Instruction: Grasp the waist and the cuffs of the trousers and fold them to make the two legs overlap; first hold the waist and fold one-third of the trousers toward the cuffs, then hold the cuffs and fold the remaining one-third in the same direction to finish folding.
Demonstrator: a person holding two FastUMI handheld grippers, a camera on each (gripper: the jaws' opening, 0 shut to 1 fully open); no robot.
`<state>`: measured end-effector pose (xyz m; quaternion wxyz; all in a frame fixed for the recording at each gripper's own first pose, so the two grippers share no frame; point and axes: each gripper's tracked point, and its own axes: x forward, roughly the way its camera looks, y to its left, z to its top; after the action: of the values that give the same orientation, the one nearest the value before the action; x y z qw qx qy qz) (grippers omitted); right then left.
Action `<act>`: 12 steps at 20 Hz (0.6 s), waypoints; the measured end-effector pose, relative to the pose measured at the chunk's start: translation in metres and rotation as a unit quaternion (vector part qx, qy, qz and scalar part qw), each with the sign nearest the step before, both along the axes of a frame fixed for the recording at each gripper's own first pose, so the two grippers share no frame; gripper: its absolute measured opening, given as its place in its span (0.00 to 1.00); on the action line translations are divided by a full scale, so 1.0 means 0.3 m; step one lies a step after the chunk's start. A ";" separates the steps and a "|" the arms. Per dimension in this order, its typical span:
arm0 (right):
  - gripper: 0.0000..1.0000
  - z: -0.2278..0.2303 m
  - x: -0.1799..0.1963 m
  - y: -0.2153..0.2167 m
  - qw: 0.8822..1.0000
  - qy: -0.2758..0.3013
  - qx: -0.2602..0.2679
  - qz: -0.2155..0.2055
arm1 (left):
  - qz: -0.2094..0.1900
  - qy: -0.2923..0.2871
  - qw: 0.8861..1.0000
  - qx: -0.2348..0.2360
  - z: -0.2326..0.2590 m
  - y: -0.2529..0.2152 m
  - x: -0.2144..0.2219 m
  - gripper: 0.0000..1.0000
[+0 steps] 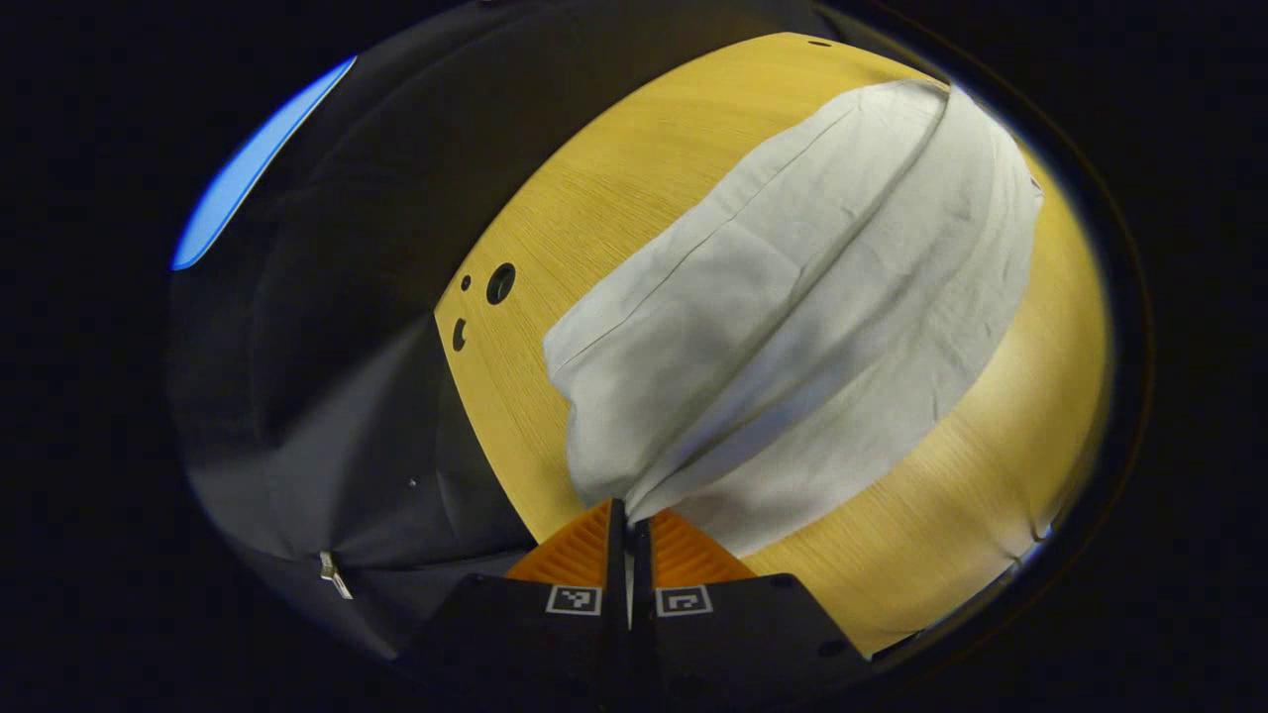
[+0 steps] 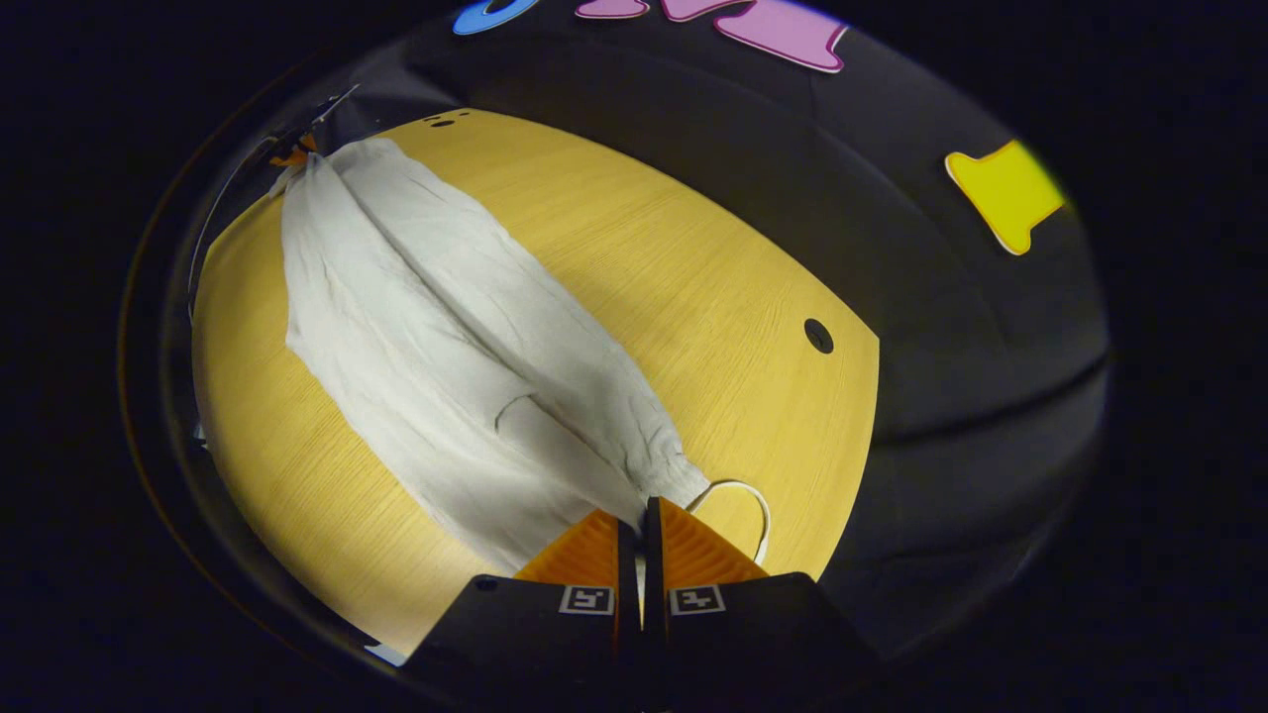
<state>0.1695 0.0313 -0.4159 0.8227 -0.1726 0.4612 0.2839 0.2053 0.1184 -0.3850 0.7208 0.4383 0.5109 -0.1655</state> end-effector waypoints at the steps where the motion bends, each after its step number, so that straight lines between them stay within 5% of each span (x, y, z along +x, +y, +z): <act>1: 0.05 -0.020 0.016 0.004 1.000 0.008 0.005 -0.007 | 0.009 0.009 1.000 0.002 -0.022 -0.002 0.019 0.05; 9: 0.11 -0.147 0.099 0.032 0.996 0.060 0.038 -0.058 | 0.014 0.031 0.998 0.046 -0.118 -0.036 0.128 0.05; 11: 0.17 -0.160 0.106 0.004 0.995 0.063 0.033 -0.073 | 0.019 0.035 0.998 0.050 -0.138 -0.026 0.126 0.06; 12: 0.39 -0.161 0.103 -0.011 0.994 0.064 0.036 -0.077 | 0.019 0.035 0.998 0.049 -0.144 -0.024 0.128 0.06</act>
<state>0.2003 0.0281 -0.4643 0.8164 -0.0884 0.5144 0.2470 0.2437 0.1111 -0.4281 0.6836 0.4568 0.5514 -0.1417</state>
